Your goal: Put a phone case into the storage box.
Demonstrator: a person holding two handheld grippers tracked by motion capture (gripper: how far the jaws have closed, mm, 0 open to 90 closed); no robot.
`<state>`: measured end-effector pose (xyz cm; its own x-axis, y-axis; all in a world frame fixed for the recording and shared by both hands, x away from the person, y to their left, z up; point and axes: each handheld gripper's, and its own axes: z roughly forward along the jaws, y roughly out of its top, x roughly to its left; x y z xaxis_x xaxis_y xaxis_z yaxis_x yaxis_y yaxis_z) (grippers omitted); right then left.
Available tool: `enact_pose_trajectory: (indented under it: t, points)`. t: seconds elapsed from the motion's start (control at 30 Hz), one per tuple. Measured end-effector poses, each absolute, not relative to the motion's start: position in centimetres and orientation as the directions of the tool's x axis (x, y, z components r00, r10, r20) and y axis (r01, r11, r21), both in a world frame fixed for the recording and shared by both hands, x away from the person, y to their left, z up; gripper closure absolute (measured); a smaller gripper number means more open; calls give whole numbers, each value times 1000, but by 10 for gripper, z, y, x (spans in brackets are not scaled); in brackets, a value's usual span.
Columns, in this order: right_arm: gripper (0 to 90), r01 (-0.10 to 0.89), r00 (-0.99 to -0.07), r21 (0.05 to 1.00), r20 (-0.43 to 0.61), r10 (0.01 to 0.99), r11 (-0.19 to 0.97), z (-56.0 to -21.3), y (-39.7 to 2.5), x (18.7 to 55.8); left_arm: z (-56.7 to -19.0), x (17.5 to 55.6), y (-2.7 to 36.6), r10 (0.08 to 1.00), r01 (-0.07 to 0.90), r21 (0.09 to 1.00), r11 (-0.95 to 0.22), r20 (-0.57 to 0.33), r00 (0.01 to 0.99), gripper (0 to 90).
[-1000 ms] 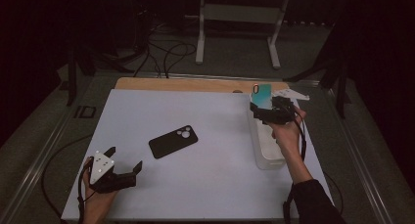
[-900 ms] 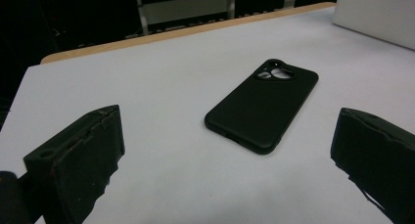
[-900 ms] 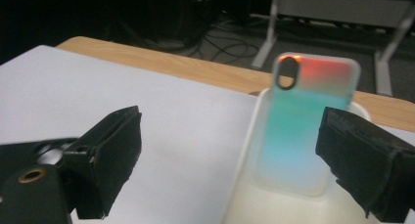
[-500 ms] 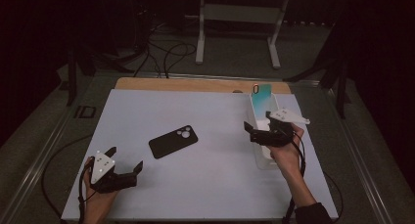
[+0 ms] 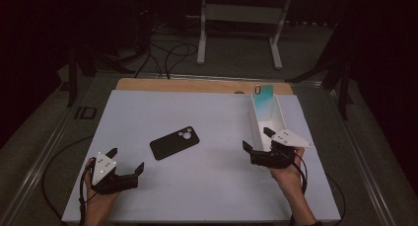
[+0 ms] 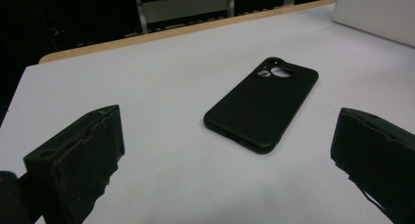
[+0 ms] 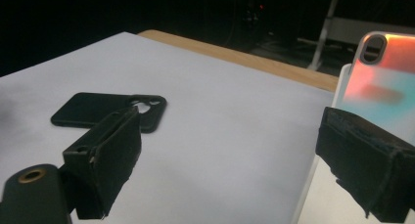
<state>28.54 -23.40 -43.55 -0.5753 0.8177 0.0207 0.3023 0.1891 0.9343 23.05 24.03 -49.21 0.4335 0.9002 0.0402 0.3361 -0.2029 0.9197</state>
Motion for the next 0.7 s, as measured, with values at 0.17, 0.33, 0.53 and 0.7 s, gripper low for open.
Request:
enact_pose_trajectory:
  t: [0.17, 0.33, 0.53, 0.7]
  points:
    - [99, 271, -597, 946, 19, 802, 179, -439, -238, 275, -492, 231, 240, 900, 337, 919, -205, 41, 434, 0]
    - [99, 265, -603, 944, 4, 798, 195, -451, -244, 265, -491, 231, 241, 900, 337, 920, -198, 35, 434, 1]
    - [90, 288, -596, 945, 48, 801, 157, -459, -256, 257, -489, 231, 242, 899, 337, 922, -191, 27, 437, 0]
    - [90, 272, -590, 952, 49, 806, 141, -462, -261, 253, -489, 232, 242, 896, 338, 920, -196, 28, 444, 0]
